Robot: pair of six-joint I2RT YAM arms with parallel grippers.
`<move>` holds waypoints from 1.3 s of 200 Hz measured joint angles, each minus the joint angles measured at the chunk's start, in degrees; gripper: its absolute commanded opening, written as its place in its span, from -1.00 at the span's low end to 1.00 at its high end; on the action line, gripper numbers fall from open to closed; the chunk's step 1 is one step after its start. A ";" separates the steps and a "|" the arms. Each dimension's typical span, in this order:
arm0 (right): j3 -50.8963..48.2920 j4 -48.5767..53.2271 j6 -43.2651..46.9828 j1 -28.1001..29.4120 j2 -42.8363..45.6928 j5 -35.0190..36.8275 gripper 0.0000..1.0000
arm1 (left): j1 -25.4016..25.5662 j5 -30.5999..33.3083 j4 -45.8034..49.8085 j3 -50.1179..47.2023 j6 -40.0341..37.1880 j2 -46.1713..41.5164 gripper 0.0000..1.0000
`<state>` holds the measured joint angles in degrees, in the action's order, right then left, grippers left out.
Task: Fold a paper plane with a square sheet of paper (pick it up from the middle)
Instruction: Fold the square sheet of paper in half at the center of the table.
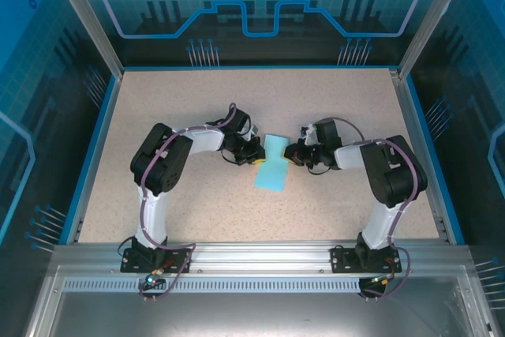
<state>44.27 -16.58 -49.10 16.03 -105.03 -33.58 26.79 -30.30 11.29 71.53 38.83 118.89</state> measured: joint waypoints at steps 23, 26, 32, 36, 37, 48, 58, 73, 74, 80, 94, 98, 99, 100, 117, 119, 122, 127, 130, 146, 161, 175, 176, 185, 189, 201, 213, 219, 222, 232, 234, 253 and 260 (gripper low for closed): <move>0.11 0.26 0.15 -0.02 -1.88 0.15 -0.91 | 0.00 0.00 0.02 0.00 -0.02 0.02 -1.00; 0.11 0.22 0.15 -0.02 -2.05 0.09 -0.91 | 0.00 0.00 0.02 0.00 -0.02 0.02 -1.00; 0.35 0.55 0.31 -0.17 -2.10 0.11 -0.91 | 0.00 -0.02 0.02 0.00 -0.02 0.04 -1.00; 0.46 0.68 0.33 -0.17 -2.10 0.13 -0.91 | 0.00 -0.02 0.02 0.00 -0.02 0.04 -1.00; 0.48 0.72 0.35 -0.17 -2.12 0.13 -0.92 | 0.00 0.00 0.02 0.00 -0.02 0.04 -1.00; 0.63 1.09 0.35 -0.20 -2.14 0.11 -0.91 | 0.00 -0.02 0.02 0.00 -0.02 0.04 -1.00; 0.92 1.57 0.35 -0.20 -2.14 0.09 -0.91 | 0.00 -0.02 0.02 0.00 -0.02 0.04 -1.00; 1.36 2.38 0.52 -0.22 -2.14 0.09 -0.90 | 0.00 -0.02 0.02 0.00 -0.02 0.04 -1.00; 1.42 2.49 0.52 -0.22 -2.14 0.11 -0.90 | 0.00 0.00 0.02 0.00 -0.02 0.04 -1.00; 1.68 2.95 0.57 -0.24 -2.10 0.11 -0.90 | 0.00 0.00 0.02 0.00 -0.04 0.04 -1.00; 2.47 4.15 0.72 -0.33 -1.88 0.09 -0.90 | 0.00 0.00 0.02 0.00 -0.02 0.04 -1.00; 2.69 4.37 0.76 -0.37 -1.79 0.09 -0.89 | 0.00 0.00 0.02 0.00 -0.02 0.04 -1.00; 2.82 4.46 0.76 -0.39 -1.79 0.11 -0.89 | 0.00 -0.02 0.02 0.00 -0.04 0.04 -1.00; 2.86 4.52 0.76 -0.39 -1.77 0.09 -0.89 | 0.00 -0.02 0.02 0.00 -0.04 0.04 -1.00; 4.22 5.22 1.18 -0.72 -1.64 0.09 -0.89 | 0.00 0.00 0.02 0.00 -0.02 0.04 -1.00; 4.31 5.22 1.22 -0.74 -1.64 0.09 -0.89 | 0.00 0.00 0.02 0.00 -0.04 0.04 -1.00; 4.48 5.22 1.22 -0.85 -1.64 0.09 -0.90 | 0.00 -0.02 0.02 0.00 -0.04 0.04 -1.00; 4.74 5.20 1.31 -1.03 -1.64 0.07 -0.89 | 0.00 0.00 0.02 0.00 -0.02 0.04 -1.00; 4.85 5.22 1.38 -1.09 -1.64 0.07 -0.90 | 0.00 0.00 0.02 0.00 -0.04 0.04 -1.00; 4.98 5.18 1.40 -1.46 -1.70 0.07 -0.90 | 0.00 -0.02 0.04 0.00 -0.02 0.04 -1.00; 4.98 5.16 1.44 -1.57 -2.29 0.09 -0.90 | 0.00 0.00 0.02 0.00 -0.04 0.04 -1.00; 4.98 5.18 1.60 -1.57 -3.39 0.11 -0.90 | 0.00 0.00 0.02 0.00 -0.04 0.04 -1.00; 4.98 5.18 1.60 -1.57 -3.45 0.11 -0.90 | 0.00 0.00 0.02 0.00 -0.04 0.04 -1.00; 4.98 5.14 1.60 -1.57 -4.28 0.04 -0.91 | 0.00 0.02 0.02 0.00 -0.04 0.04 -1.00; 5.07 5.11 1.60 -1.75 -4.42 -0.17 -0.91 | 0.00 -0.02 0.02 0.00 -0.04 0.04 -1.00; 5.20 5.20 1.60 -1.84 -4.48 -0.33 -0.91 | 0.00 0.00 0.02 0.00 -0.04 0.04 -1.00; 5.22 5.25 1.57 -1.84 -4.48 -0.39 -0.91 | 0.00 0.02 0.02 0.00 -0.04 0.04 -1.00; 5.25 5.25 1.53 -1.86 -4.48 -0.46 -0.91 | 0.00 0.02 0.04 0.00 -0.04 0.04 -1.00; 5.25 5.25 1.53 -1.86 -4.48 -0.48 -0.90 | 0.00 0.02 0.04 0.00 -0.04 0.04 -1.00; 5.25 5.27 1.38 -1.90 -4.46 -0.52 -0.90 | 0.00 0.02 0.04 0.00 -0.04 0.04 -1.00; 5.25 5.29 1.38 -1.90 -4.42 -0.52 -0.90 | 0.00 0.02 0.04 0.00 -0.04 0.04 -1.00; 6.23 6.71 1.40 -1.97 -4.24 -0.48 -0.89 | 0.00 0.02 0.04 0.00 -0.04 0.04 -1.00; 6.80 6.97 1.42 -2.03 -4.22 -0.46 -0.90 | 0.00 0.02 0.04 0.00 -0.04 0.04 -1.00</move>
<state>51.07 -9.61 -47.68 14.00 -109.25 -34.04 26.79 -30.28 11.33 71.53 38.79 118.93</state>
